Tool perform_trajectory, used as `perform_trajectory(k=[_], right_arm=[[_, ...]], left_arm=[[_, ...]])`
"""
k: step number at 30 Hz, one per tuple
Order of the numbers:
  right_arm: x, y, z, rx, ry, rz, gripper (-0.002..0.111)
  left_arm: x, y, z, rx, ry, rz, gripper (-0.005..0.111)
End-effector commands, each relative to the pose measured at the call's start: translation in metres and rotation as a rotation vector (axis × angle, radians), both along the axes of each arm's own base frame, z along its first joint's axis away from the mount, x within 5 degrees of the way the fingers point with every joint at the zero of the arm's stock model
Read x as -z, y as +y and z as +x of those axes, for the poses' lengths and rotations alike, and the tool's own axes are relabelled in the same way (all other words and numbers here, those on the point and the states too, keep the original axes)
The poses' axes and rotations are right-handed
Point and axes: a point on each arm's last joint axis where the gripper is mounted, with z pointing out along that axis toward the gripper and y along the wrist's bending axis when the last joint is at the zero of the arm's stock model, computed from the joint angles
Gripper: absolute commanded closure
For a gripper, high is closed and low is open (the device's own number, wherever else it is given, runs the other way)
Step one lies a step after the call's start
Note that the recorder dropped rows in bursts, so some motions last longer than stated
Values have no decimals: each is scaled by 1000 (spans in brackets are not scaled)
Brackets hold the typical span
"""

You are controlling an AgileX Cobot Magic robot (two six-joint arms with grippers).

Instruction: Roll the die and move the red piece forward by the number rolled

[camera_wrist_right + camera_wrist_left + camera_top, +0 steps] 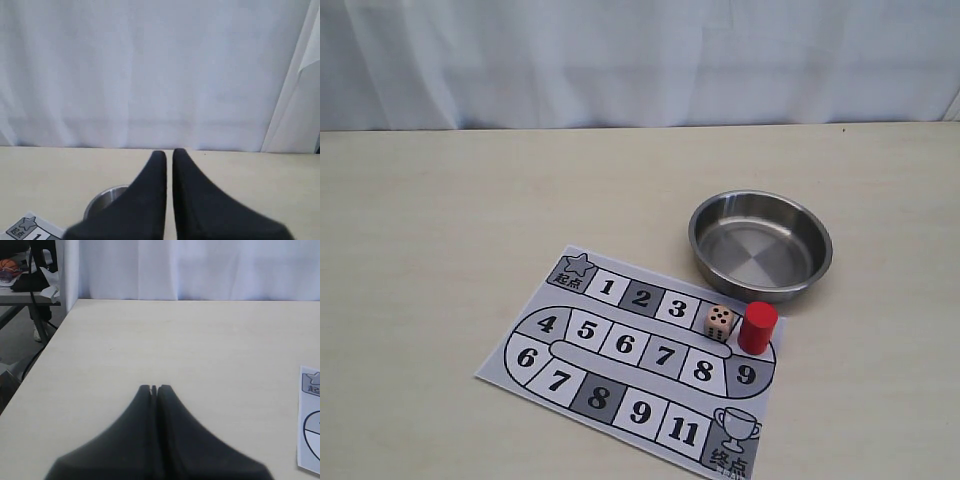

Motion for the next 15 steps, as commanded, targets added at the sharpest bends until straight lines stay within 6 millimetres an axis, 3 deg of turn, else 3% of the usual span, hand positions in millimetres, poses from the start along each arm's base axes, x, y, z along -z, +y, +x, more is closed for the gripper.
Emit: perform_trajectory(k=[1,6,15], right_arm=[[8,0,-33,1,-66,8,104],[17,0,-58,3,-145,3,104],[26,-1,-49,10,-122,-3,104]], left_arm=[[0,0,0,0,-11,-5,107],[0,0,0,0,-11,-5,107],[0,0,0,0,-11,-5,107]])
